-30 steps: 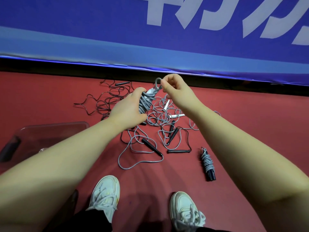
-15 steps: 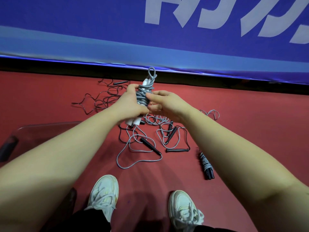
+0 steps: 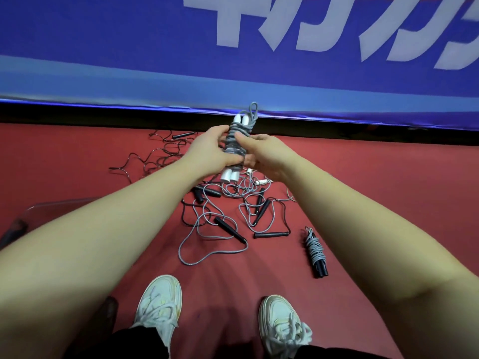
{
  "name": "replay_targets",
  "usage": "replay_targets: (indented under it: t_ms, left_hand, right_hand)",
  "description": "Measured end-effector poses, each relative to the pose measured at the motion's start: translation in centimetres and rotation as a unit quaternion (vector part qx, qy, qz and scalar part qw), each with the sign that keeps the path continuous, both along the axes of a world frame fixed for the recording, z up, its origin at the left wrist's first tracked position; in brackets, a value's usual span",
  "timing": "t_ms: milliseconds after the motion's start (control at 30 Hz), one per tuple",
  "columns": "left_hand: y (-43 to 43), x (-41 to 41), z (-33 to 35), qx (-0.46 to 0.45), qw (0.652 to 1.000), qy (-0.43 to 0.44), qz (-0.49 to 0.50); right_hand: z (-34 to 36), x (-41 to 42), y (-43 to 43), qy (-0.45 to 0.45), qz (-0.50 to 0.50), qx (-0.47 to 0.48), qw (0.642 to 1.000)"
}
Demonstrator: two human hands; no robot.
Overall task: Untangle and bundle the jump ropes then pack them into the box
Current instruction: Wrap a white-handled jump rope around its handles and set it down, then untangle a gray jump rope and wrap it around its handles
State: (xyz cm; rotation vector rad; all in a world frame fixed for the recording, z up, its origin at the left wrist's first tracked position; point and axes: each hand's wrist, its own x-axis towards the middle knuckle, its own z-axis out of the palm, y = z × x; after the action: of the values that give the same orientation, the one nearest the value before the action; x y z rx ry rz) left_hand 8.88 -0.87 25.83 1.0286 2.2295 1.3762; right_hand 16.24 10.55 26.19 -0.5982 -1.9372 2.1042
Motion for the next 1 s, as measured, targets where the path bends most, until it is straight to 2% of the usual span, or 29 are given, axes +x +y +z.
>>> replay_targets:
  t_ms: [100, 333, 433, 600, 700, 800, 900, 1000]
  left_hand:
    - [2.0, 1.8, 0.3, -0.024, 0.998, 0.06, -0.014]
    - [6.4, 4.6, -0.8, -0.044, 0.992, -0.011, -0.119]
    - [8.5, 5.0, -2.5, -0.097, 0.988, 0.034, -0.119]
    - [12.7, 6.8, -6.2, -0.194, 0.956, 0.131, -0.178]
    - [15.4, 7.9, -9.1, -0.254, 0.929, 0.158, -0.216]
    - [17.4, 8.5, -11.9, -0.294, 0.909, 0.168, -0.241]
    - [18.8, 8.4, -14.4, -0.315, 0.895, 0.178, -0.259]
    - [19.5, 7.7, -16.5, -0.345, 0.881, 0.183, -0.268]
  right_hand:
    - [0.7, 1.3, 1.7, -0.019, -0.007, 0.05, 0.999]
    - [-0.5, 5.4, 7.5, -0.068, -0.076, 0.051, 0.993]
    - [-2.3, 7.8, 10.6, -0.096, -0.141, 0.07, 0.983]
    - [-9.8, 12.6, 17.5, -0.229, -0.228, 0.159, 0.933]
    - [-13.4, 15.6, 19.5, -0.348, -0.19, 0.256, 0.882]
    - [-17.5, 17.0, 21.2, -0.436, -0.149, 0.305, 0.833]
    - [-20.9, 17.2, 21.7, -0.471, -0.125, 0.32, 0.813]
    - [-24.3, 16.8, 21.9, -0.484, -0.109, 0.313, 0.81]
